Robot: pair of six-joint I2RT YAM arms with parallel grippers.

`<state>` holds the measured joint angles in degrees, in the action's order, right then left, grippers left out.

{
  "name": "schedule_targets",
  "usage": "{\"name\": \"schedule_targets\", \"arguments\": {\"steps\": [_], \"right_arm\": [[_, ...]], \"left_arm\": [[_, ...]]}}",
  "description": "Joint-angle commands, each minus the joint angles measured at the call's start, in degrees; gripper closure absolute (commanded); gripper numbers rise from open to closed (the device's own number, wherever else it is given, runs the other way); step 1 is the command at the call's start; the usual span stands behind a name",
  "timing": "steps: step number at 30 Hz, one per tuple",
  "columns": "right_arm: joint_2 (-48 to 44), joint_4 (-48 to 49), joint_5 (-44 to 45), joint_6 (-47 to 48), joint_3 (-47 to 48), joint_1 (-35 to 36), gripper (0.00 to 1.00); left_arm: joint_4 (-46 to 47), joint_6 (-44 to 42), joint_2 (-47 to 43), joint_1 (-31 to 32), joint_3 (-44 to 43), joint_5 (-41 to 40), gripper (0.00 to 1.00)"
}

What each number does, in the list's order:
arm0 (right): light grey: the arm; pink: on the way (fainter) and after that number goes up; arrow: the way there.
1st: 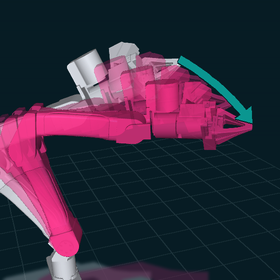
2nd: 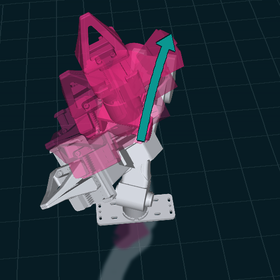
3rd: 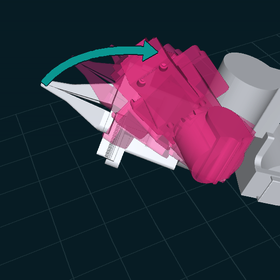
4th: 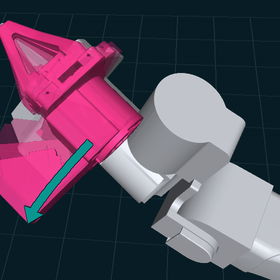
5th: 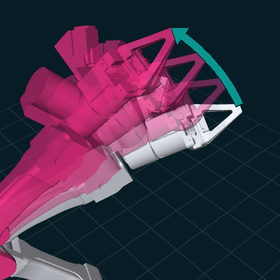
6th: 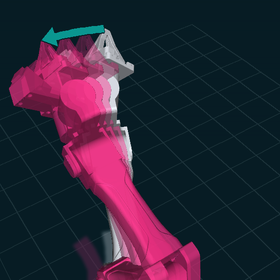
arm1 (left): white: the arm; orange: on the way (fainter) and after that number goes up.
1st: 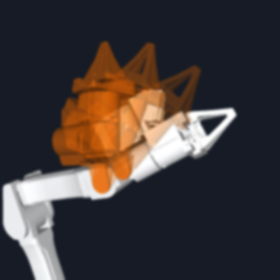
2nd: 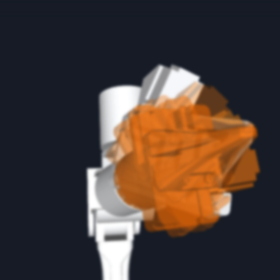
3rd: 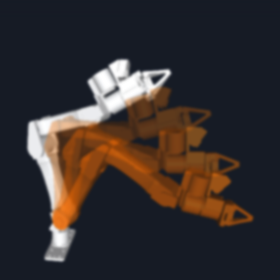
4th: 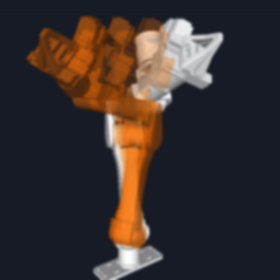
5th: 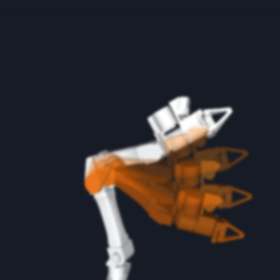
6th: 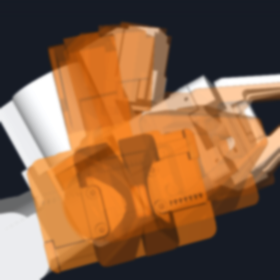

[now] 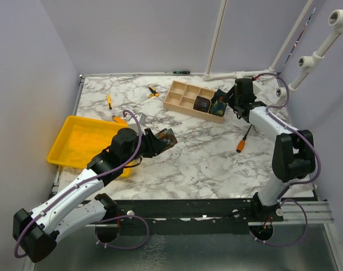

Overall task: Roll the ties
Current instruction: Move the storage box to the center of the board.

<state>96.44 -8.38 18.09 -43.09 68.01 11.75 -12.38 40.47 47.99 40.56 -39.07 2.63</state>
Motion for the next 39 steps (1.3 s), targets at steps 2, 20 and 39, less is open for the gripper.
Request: {"name": "schedule_targets", "arguments": {"steps": [2, 20, 39], "right_arm": [[6.9, -1.0, 2.2, -1.0, 7.8, -1.4, 0.34], [16.0, -2.5, -1.9, 5.4, 13.3, 2.6, 0.34], [8.8, -1.2, -6.2, -12.9, -6.5, 11.5, 0.34]], "left_arm": [[0.0, -1.2, -0.5, -0.3, 0.3, -1.2, 1.0], [1.4, -0.6, 1.8, -0.3, 0.8, -0.3, 1.0], [2.1, 0.5, -0.1, -0.3, 2.8, 0.9, 1.0]]}}
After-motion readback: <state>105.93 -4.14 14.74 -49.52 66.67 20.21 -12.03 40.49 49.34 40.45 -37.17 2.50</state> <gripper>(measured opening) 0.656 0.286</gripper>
